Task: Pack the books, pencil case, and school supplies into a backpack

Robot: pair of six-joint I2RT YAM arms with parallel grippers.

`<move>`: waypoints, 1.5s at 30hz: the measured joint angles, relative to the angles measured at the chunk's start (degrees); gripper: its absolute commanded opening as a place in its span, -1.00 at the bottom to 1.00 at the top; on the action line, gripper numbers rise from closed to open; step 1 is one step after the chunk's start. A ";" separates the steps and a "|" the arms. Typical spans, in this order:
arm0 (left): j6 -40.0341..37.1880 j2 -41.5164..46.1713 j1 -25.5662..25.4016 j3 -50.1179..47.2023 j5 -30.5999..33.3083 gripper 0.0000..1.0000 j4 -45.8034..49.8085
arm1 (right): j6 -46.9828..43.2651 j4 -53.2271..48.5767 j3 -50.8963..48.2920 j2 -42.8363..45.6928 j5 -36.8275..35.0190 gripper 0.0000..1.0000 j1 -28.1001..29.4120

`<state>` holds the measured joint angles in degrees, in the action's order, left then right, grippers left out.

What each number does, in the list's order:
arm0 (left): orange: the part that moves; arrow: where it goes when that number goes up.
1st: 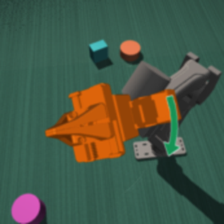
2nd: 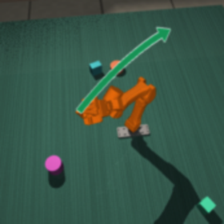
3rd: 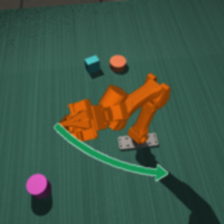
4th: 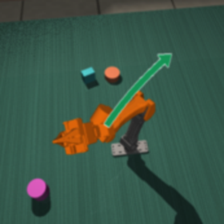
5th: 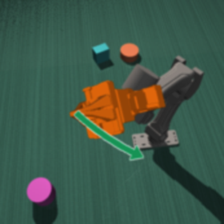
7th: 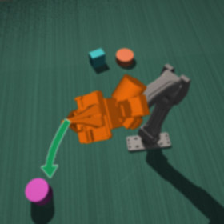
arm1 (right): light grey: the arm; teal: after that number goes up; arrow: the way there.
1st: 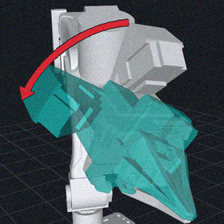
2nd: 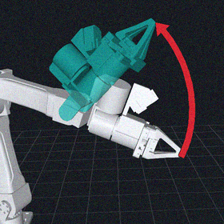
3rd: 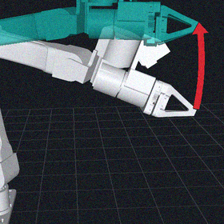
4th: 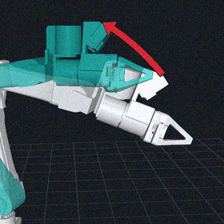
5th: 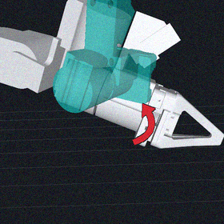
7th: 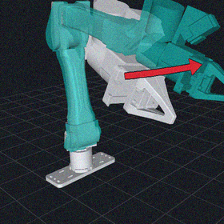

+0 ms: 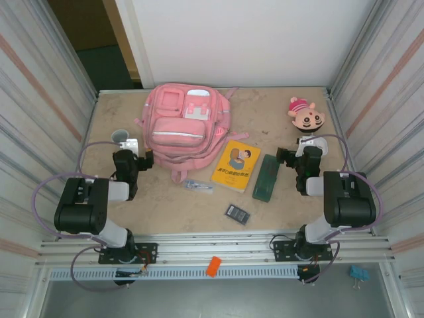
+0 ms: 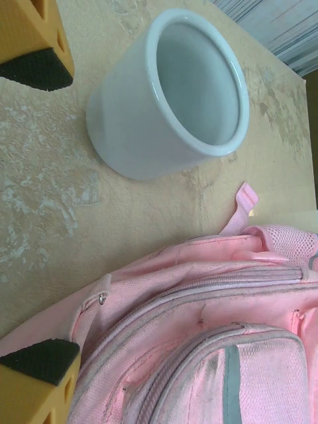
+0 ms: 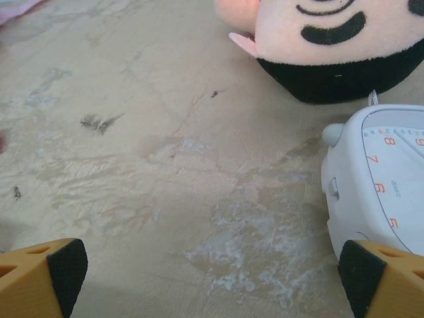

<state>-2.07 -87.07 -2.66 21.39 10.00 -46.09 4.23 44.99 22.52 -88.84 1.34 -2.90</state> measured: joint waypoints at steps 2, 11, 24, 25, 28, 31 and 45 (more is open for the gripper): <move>0.00 0.00 0.00 0.00 -0.02 0.98 -0.02 | 0.00 0.00 0.00 0.00 0.00 0.97 0.00; -0.02 0.00 0.02 0.00 -0.15 0.98 0.00 | 0.00 0.00 0.00 0.00 0.00 0.97 0.00; 0.00 0.00 0.02 0.00 -0.20 0.98 0.00 | 0.00 0.00 0.00 0.00 0.00 0.97 0.00; 0.00 0.00 0.02 0.00 -0.22 0.98 0.00 | 0.00 0.00 0.00 0.00 0.00 0.97 0.00; 0.00 0.00 0.02 0.00 -0.63 0.98 -0.02 | 0.00 0.00 0.00 0.00 0.00 0.97 -0.02; 0.00 0.72 0.02 0.11 -0.63 0.97 1.05 | 0.00 -1.49 0.52 0.24 0.00 0.97 0.00; 4.50 13.33 0.02 40.76 -10.84 0.63 53.42 | 10.47 -57.61 56.13 7.80 7.69 0.97 -0.24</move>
<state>2.44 -73.73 -2.63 62.15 -0.84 7.33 14.70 -12.62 78.65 -81.03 9.04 -3.14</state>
